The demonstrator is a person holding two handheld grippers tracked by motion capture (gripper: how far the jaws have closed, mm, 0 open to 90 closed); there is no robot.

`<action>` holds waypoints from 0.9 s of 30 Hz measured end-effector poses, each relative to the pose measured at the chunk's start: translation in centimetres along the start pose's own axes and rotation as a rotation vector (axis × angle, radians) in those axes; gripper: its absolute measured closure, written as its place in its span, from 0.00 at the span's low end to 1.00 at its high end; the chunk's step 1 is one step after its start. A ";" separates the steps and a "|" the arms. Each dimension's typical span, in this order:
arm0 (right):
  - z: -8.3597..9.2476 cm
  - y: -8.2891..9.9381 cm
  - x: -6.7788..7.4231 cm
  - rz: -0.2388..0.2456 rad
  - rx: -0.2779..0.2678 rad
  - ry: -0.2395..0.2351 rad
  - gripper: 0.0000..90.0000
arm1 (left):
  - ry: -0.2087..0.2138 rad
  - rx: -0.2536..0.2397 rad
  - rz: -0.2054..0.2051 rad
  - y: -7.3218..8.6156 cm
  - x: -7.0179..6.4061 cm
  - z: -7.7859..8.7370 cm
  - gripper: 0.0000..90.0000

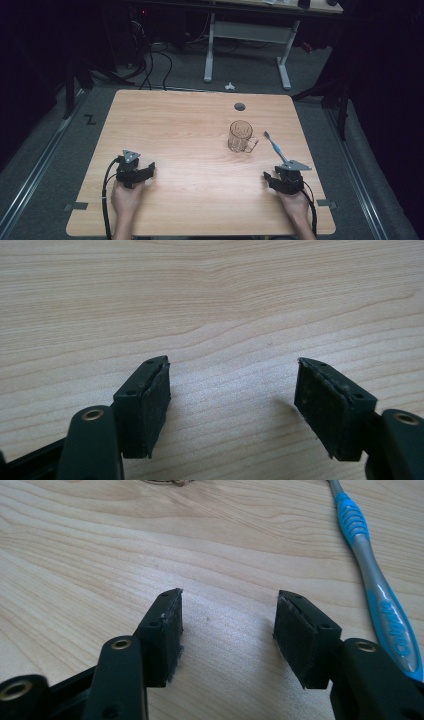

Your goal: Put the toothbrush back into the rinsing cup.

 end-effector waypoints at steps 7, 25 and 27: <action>-0.1 -0.2 -0.1 -0.002 -0.004 0.001 0.55 | 0.000 0.000 0.000 0.0 0.0 0.0 0.34; 1.6 -0.8 -0.5 -0.003 -0.039 0.021 0.58 | 0.003 0.000 0.001 0.0 0.0 0.0 0.34; 1.8 -0.8 -0.6 0.006 -0.039 0.026 0.59 | 0.004 0.000 0.002 0.0 0.0 0.0 0.34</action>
Point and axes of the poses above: each handheld gripper's, and its own axes: z roughly backward along the jaws, y roughly out of its underside, x roughly to its left, the point moved 6 cm from there along -z, roughly forward along the jaws, and after that the axes turned 7 degrees about y, right-handed, at the moved point
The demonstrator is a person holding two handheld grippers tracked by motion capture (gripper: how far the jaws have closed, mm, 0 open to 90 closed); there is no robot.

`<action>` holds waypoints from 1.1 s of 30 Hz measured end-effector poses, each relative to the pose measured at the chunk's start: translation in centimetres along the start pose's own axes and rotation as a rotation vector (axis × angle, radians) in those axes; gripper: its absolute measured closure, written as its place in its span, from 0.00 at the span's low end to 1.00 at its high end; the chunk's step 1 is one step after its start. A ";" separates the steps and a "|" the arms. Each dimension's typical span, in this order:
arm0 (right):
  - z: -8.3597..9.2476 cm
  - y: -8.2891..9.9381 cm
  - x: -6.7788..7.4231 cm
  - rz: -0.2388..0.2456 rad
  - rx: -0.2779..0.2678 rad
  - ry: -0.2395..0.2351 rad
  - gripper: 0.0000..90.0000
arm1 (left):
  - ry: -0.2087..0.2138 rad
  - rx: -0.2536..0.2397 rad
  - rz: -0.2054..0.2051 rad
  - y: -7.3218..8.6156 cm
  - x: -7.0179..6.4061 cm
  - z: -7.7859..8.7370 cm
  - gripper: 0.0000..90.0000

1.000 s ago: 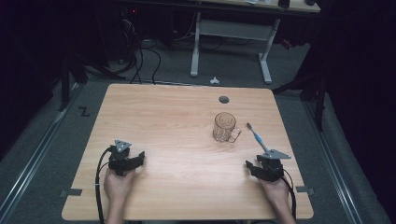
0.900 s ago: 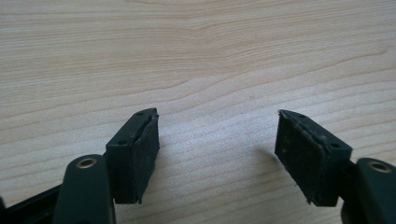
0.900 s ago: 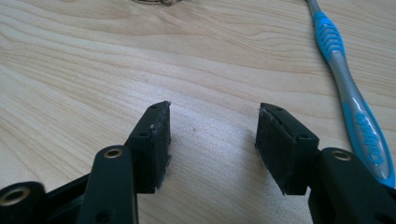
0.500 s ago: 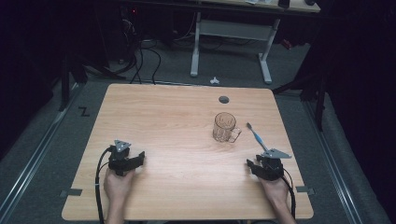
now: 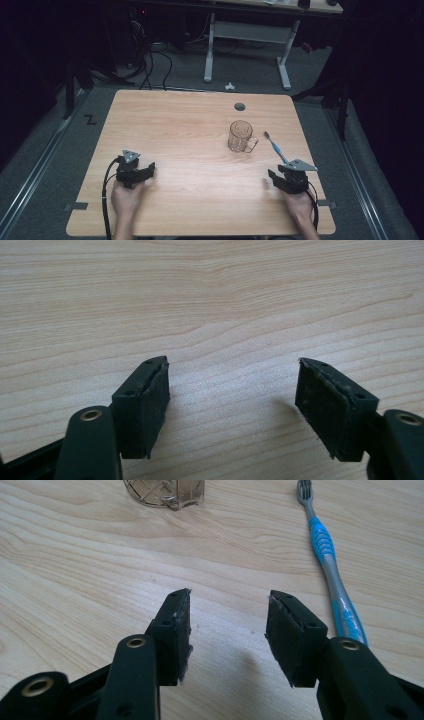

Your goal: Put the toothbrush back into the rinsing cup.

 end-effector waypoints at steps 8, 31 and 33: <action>0.8 -0.4 -0.5 0.003 -0.009 0.009 0.62 | -0.001 0.000 -0.001 0.0 0.0 0.0 0.34; 1.0 -2.6 -2.5 0.028 0.010 0.030 0.66 | -0.001 0.000 -0.001 0.0 0.0 0.0 0.34; 0.9 -2.8 -2.7 0.026 0.014 0.030 0.66 | -0.002 0.001 -0.002 0.0 0.0 0.0 0.34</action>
Point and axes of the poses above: each handheld gripper's, and its own axes: z roughly backward along the jaws, y roughly out of its underside, x roughly to its left, the point moved 6 cm from there along -z, roughly forward along the jaws, and after that the axes turned 7 degrees about y, right-handed, at the moved point
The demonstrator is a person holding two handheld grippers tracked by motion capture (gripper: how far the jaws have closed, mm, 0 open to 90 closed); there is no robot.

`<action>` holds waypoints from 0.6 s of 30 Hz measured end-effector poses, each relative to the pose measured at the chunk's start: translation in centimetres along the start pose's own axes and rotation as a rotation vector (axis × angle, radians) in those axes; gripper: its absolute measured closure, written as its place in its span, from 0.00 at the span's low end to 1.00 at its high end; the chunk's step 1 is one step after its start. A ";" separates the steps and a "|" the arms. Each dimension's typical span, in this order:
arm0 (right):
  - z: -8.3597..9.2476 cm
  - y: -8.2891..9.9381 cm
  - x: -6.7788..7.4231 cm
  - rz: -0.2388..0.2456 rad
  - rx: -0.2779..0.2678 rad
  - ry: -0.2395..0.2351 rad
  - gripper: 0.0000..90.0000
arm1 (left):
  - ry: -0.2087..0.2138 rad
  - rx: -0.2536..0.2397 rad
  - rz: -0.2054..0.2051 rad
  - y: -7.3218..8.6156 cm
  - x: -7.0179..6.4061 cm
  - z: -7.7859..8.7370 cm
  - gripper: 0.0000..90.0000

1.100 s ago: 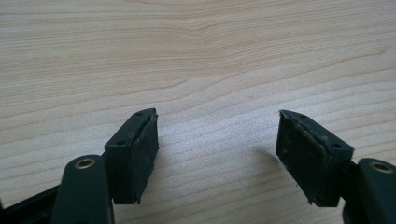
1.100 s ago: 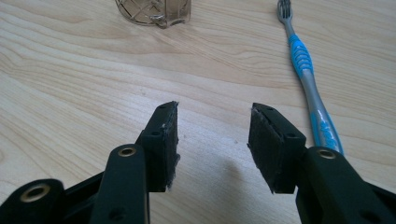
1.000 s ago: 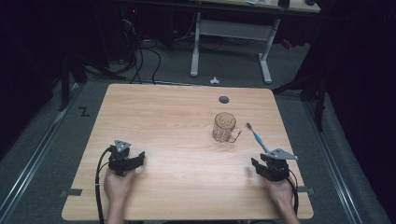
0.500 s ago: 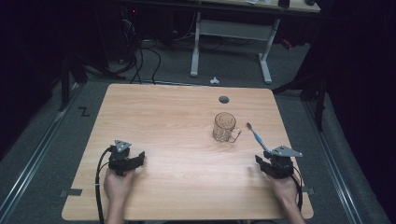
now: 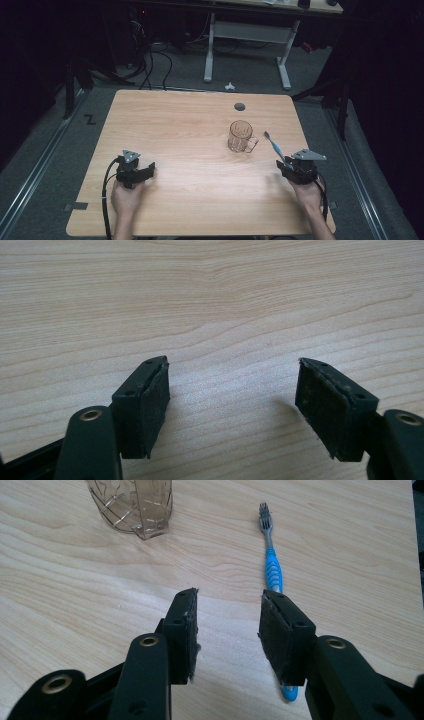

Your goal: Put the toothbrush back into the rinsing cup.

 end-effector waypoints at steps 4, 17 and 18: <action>-0.2 -0.3 -0.2 0.007 0.007 0.001 0.67 | 0.001 0.000 0.001 0.0 0.0 0.0 0.34; -0.5 -1.4 -1.2 0.009 0.025 -0.001 0.68 | 0.000 -0.006 0.009 0.0 0.0 0.0 0.36; -0.6 -1.4 -1.3 0.008 0.027 -0.004 0.68 | -0.001 -0.003 0.007 0.0 0.1 0.0 0.36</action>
Point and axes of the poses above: each handheld gripper's, and its own axes: z roughly backward along the jaws, y roughly out of its underside, x roughly to its left, the point moved 6 cm from there along -z, roughly forward along the jaws, and after that the axes turned 7 degrees about y, right-handed, at the moved point
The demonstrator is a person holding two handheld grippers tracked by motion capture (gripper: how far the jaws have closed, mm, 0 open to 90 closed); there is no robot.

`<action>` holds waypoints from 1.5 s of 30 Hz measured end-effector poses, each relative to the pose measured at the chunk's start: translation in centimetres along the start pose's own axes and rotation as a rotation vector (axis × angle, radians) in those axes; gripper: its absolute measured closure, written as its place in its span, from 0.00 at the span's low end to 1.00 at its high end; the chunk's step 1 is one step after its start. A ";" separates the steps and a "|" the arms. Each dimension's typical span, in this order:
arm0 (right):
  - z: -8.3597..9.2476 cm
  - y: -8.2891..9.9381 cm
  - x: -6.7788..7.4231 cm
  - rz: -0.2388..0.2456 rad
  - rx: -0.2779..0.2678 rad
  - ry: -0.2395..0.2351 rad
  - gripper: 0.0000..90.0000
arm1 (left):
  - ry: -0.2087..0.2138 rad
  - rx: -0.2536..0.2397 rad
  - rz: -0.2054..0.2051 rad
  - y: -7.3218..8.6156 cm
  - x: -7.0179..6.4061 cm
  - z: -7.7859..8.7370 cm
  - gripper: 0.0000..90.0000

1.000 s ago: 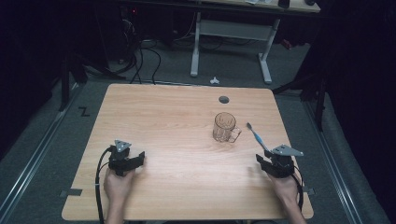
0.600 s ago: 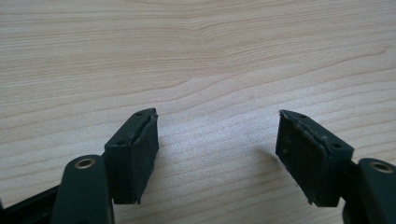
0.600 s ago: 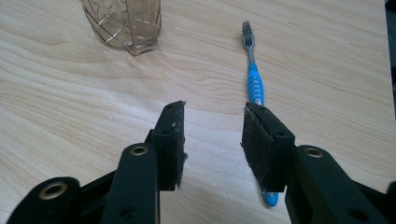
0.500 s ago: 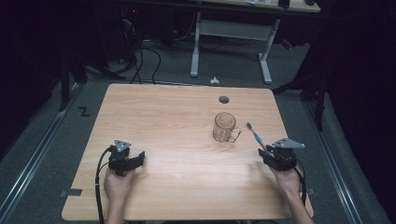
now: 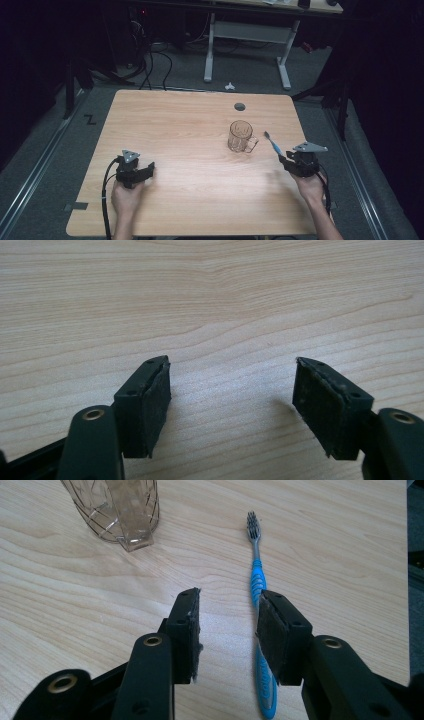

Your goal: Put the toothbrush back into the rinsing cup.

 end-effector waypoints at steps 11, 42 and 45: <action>-0.5 -0.4 -0.8 -0.001 0.033 -0.010 0.68 | -0.007 0.003 -0.009 0.0 0.0 0.0 0.36; -3.2 -3.4 -2.6 0.033 0.139 -0.011 0.68 | 0.010 0.010 -0.026 0.1 -0.3 -0.1 0.32; -3.6 -3.9 -2.7 0.037 0.157 -0.011 0.68 | 0.011 0.008 -0.025 0.1 -0.3 -0.1 0.32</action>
Point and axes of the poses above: each handheld gripper's, and its own axes: z roughly backward along the jaws, y roughly out of its underside, x roughly to its left, the point moved 6 cm from there along -z, roughly forward along the jaws, and after that the axes turned 7 degrees about y, right-handed, at the moved point
